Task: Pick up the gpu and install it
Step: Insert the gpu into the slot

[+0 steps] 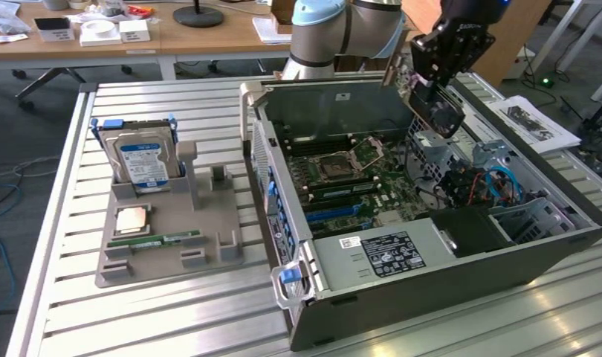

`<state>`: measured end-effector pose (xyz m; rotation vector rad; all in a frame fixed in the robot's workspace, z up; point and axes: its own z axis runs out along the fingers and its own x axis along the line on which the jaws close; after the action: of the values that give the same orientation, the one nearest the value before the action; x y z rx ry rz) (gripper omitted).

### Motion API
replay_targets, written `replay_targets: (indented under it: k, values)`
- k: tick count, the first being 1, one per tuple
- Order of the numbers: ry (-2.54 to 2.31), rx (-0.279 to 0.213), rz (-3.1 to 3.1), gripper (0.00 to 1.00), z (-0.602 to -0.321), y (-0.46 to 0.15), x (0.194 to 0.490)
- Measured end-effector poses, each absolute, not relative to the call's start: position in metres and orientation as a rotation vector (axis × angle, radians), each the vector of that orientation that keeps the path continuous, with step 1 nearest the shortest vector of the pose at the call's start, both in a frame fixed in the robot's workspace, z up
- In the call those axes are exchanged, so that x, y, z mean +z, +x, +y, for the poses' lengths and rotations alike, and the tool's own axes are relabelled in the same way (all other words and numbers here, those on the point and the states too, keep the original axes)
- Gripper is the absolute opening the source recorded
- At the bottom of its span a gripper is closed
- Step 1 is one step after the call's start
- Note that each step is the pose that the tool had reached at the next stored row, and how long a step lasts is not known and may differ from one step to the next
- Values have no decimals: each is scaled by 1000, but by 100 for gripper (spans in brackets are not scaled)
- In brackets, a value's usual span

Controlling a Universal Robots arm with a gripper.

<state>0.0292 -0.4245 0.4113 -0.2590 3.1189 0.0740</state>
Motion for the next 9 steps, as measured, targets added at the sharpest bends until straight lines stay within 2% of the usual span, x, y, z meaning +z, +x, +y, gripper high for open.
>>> replay_targets:
  k: [9]
  values:
    - [-420,75,3104,27,-424,29,411]
